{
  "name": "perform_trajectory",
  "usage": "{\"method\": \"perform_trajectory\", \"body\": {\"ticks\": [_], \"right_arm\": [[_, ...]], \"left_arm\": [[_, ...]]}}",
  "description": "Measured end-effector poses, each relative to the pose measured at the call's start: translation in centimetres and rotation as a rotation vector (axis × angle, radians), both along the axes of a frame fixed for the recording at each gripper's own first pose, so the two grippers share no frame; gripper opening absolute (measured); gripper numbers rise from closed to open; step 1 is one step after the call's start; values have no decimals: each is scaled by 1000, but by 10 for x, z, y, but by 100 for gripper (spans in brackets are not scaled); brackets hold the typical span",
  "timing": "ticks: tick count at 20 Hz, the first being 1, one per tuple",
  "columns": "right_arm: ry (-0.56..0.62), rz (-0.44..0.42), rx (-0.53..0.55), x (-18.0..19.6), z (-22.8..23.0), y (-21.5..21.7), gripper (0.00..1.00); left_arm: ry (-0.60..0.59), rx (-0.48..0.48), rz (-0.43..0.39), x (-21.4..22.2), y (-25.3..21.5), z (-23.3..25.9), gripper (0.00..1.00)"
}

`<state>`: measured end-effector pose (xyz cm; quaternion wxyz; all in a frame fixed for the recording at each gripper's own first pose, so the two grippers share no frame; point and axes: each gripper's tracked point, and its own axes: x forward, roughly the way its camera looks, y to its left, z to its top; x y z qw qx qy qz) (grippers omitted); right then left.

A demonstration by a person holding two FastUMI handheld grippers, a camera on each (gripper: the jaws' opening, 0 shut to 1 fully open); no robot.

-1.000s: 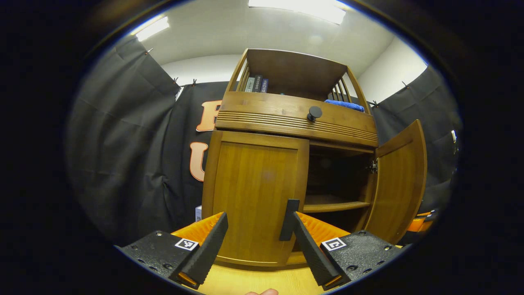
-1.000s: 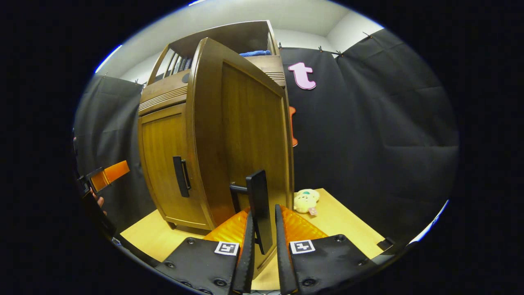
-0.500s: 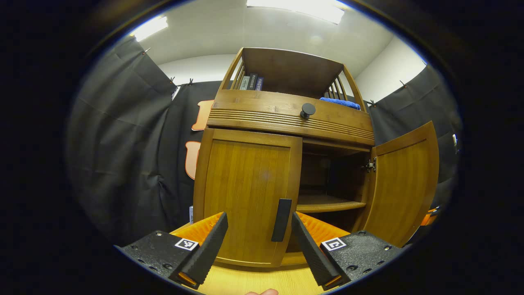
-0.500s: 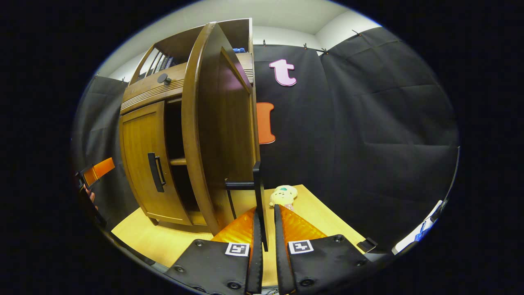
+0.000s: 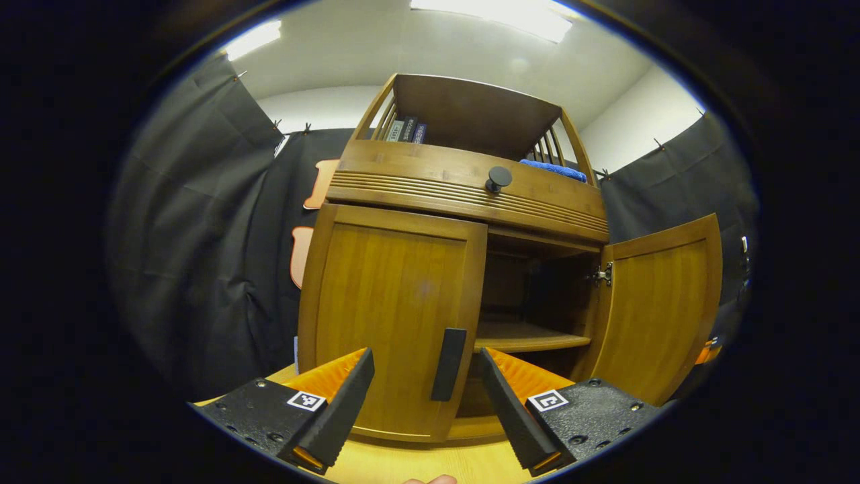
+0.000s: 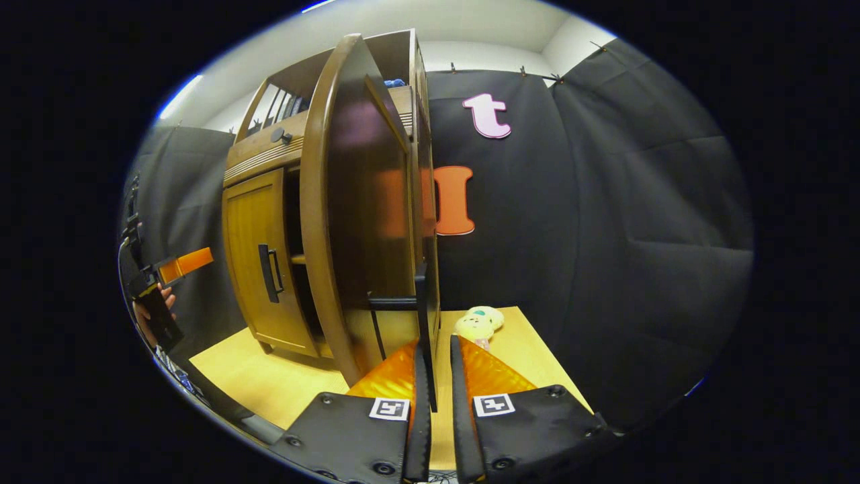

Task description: Open the right door of the double-door shoe cabinet with the right hand, and open the left door with the left hand.

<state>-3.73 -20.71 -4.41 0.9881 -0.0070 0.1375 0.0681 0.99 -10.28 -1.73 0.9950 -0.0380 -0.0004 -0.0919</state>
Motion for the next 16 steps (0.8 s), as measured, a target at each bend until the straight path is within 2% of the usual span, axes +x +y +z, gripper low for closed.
{"method": "perform_trajectory", "body": {"ticks": [2,4,5,6,7,8,9,10,11,12,13,15,16], "right_arm": [[-7,28,19,1,1,-9,22],[-10,51,45,3,1,-13,34],[-10,57,50,5,0,-12,28],[-16,58,48,4,1,-12,29],[-20,56,39,2,0,-11,34],[-25,53,32,1,-2,-11,29],[-29,44,32,-3,-2,-12,29],[-28,32,41,-6,-4,-13,29],[-21,16,48,-11,-6,-15,29],[-10,-7,51,-18,-11,-18,22],[-2,-26,50,-26,-14,-20,29],[-8,-100,31,-38,-14,-28,29],[-8,-137,21,-46,-13,-31,36]], "left_arm": [[-1,-14,-14,6,-6,-2,92],[-2,-43,-39,18,-13,-7,92],[5,-55,-50,24,-18,-12,95],[15,-61,-55,30,-19,-17,94],[25,-63,-54,36,-21,-22,91],[35,-63,-54,43,-22,-27,92],[43,-62,-58,49,-26,-32,98],[52,-61,-64,55,-28,-37,92],[58,-57,-69,53,-29,-41,92],[62,-52,-72,54,-30,-43,92],[61,-43,-73,60,-32,-44,92],[55,-24,-74,70,-35,-50,91],[51,-19,-75,72,-36,-51,91]]}}
